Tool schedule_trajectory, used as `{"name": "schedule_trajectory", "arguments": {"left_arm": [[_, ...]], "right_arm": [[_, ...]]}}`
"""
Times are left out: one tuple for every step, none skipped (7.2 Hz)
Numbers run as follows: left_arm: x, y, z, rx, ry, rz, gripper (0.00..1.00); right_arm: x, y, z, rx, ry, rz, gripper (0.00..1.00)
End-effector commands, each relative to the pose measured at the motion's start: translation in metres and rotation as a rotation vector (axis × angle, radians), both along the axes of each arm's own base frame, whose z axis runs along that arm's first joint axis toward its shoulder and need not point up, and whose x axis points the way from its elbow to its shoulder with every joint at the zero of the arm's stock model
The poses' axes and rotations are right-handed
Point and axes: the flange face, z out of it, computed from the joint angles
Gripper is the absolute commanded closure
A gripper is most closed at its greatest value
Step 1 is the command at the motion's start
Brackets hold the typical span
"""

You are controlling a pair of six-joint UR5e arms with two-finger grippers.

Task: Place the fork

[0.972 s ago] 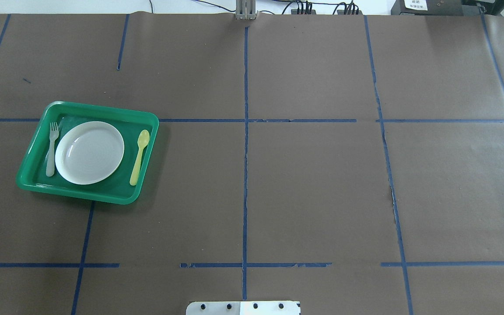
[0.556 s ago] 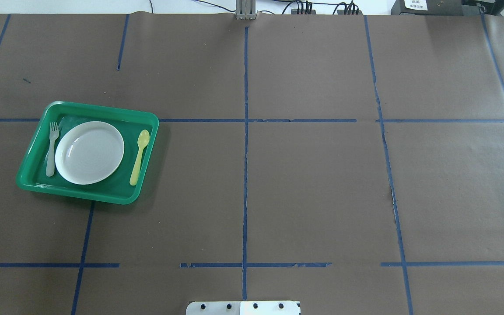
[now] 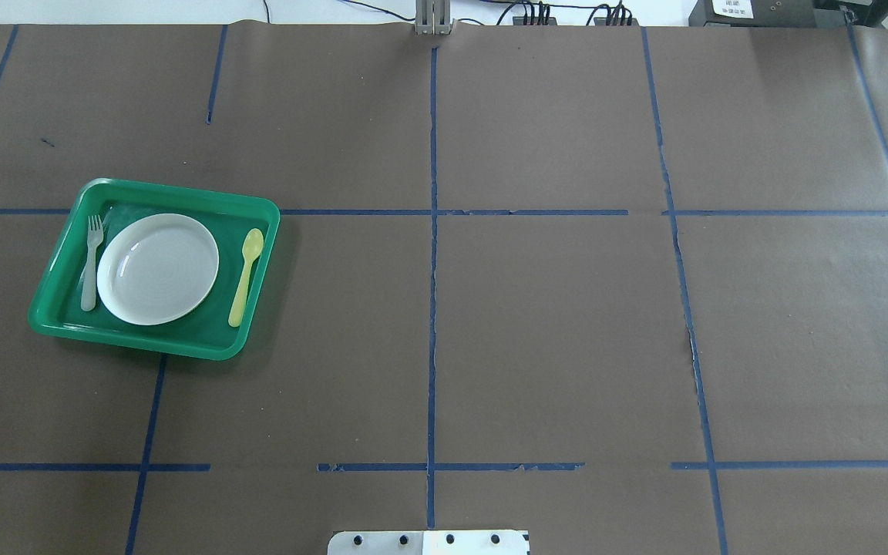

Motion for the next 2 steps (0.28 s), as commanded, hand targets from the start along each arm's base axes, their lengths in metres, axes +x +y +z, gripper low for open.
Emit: {"name": "schedule_trajectory", "arguments": {"left_arm": [[0.0006,-0.0003,-0.0002,0.000,0.000,0.000,0.00],[0.0000,-0.0009,-0.0009,0.001,0.000,-0.001,0.00]], "right_arm": [[0.0000,0.0000,0.0000,0.000,0.000,0.000,0.00],[0.0000,0.0000,0.0000,-0.001,0.000,0.001,0.00]]}}
